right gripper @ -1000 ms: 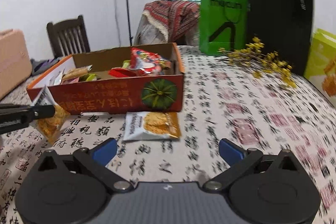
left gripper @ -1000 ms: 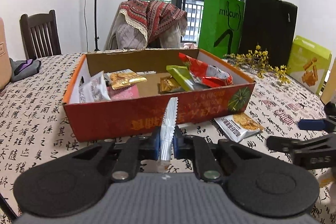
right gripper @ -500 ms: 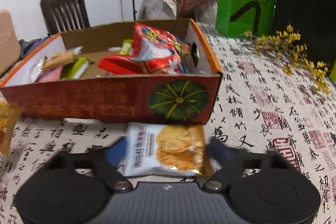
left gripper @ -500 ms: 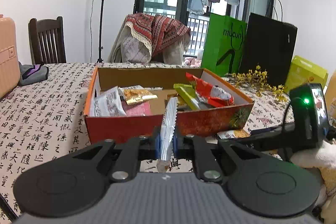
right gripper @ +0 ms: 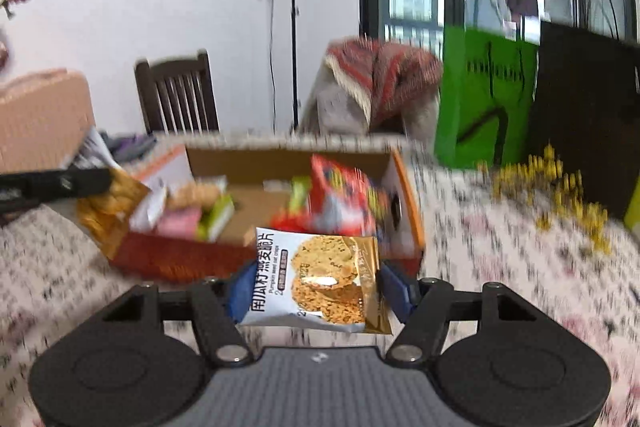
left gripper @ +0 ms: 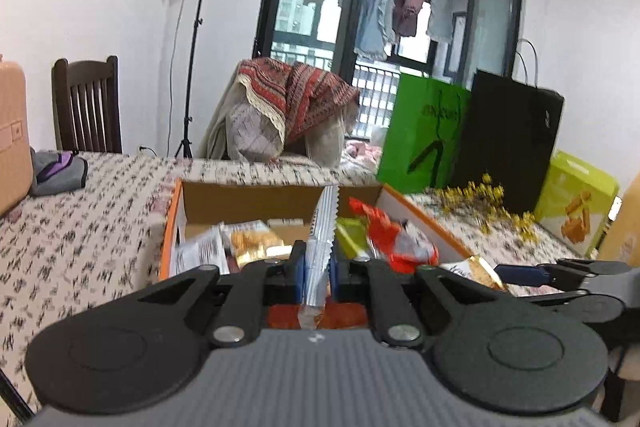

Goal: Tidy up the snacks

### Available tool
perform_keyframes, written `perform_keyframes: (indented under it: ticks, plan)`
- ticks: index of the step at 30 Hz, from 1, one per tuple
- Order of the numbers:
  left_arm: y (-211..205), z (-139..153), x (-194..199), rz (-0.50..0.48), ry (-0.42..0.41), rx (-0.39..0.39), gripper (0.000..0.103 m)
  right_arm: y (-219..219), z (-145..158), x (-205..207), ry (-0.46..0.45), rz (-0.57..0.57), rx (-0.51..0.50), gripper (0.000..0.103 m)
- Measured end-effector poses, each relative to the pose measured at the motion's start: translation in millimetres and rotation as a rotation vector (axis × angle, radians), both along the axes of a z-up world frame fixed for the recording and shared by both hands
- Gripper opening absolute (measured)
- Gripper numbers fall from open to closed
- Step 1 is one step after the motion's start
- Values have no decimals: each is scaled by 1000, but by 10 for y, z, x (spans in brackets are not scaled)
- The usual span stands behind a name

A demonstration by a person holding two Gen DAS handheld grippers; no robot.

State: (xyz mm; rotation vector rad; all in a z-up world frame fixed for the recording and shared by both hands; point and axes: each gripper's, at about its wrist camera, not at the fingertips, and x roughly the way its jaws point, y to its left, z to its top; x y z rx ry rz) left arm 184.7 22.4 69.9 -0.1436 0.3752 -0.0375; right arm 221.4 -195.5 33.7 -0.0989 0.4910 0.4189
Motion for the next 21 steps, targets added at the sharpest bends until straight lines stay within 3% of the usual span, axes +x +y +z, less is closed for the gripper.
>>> perform_keyframes:
  ticks: [4, 8, 10, 11, 13, 14, 15, 17, 21]
  plan:
    - [47, 146, 280, 62, -12, -22, 12, 145, 227, 241, -63, 1, 33, 66]
    - [69, 209, 547, 118, -13, -13, 12, 275, 291, 633, -58, -32, 49, 66]
    - [79, 195, 655, 146, -9, -1, 12, 349, 257, 788, -39, -35, 46, 68]
    - [88, 181, 707, 156, 0, 1, 13, 380, 225, 843, -31, -41, 46, 75]
    - [143, 147, 758, 148, 11, -32, 34, 409, 151, 918, -8, -50, 45, 85]
    - [183, 122, 760, 148, 13, -50, 65, 400, 115, 891, 2, -47, 51, 90]
    - [203, 105, 728, 164, 0, -53, 88, 372, 82, 884, 12, -39, 61, 95]
    - [213, 87, 627, 186, -48, -34, 101, 319, 35, 821, 10, -45, 68, 103]
    - [222, 92, 483, 185, -69, -31, 103, 173, 24, 681, 6, -52, 93, 103]
